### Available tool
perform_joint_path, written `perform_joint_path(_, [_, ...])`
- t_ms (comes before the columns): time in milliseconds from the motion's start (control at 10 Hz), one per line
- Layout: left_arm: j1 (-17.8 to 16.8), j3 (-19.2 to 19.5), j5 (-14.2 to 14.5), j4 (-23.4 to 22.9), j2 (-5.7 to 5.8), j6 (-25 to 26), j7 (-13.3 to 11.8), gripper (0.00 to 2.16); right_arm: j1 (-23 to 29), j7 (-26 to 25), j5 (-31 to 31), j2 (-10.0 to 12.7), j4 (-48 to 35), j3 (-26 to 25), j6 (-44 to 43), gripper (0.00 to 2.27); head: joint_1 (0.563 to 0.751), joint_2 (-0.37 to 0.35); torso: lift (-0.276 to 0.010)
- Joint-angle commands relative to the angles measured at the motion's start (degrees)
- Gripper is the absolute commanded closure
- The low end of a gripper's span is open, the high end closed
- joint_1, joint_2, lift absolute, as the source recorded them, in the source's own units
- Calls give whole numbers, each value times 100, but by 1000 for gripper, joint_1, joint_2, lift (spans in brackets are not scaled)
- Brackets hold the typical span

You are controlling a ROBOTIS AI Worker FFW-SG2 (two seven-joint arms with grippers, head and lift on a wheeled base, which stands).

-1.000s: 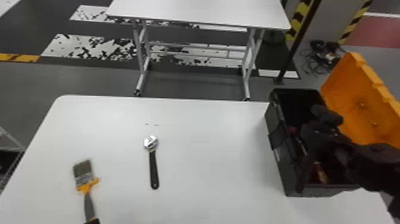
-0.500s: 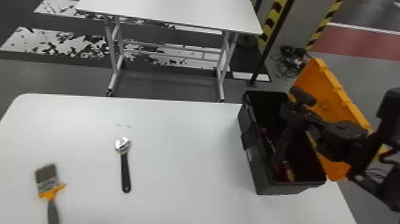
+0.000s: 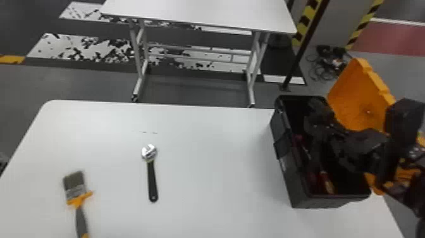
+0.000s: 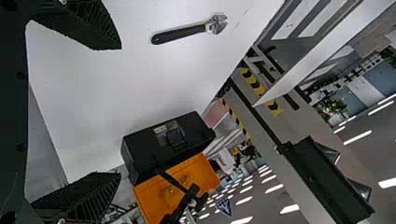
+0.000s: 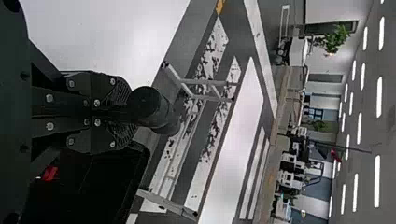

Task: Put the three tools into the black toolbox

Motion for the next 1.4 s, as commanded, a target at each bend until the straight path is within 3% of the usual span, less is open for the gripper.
perform_joint_path(0, [4,35,-33,49,-15,-4,-5,33,-32,0,147,-172,226,50,-238,2250,695,-100,-51])
perform_joint_path(200, [4,-18,-68,23,-15,-4,3,33,-5,35,138,-401,253,-29,-308,2246,695,-110,-51])
perform_joint_path(700, [4,-229,-323,-250,-15,-4,65,33,12,35,-468,-427,947,-609,-695,2233,695,-212,-51])
perform_joint_path(800, [4,-238,-332,-258,-15,-4,65,33,4,26,-600,-392,965,-670,-590,1636,695,-239,-51])
perform_joint_path(900, [22,-247,-350,-250,-15,-4,47,33,-14,26,-899,-374,965,-864,-256,33,695,-256,-51])
perform_joint_path(1100, [39,-238,-350,-250,-15,-4,21,33,4,35,-1435,-172,745,-1268,395,43,695,-287,-51])
perform_joint_path(1300, [39,-343,-420,-250,-15,-56,188,33,329,35,-2015,206,-90,-1549,1537,63,695,-309,-51])
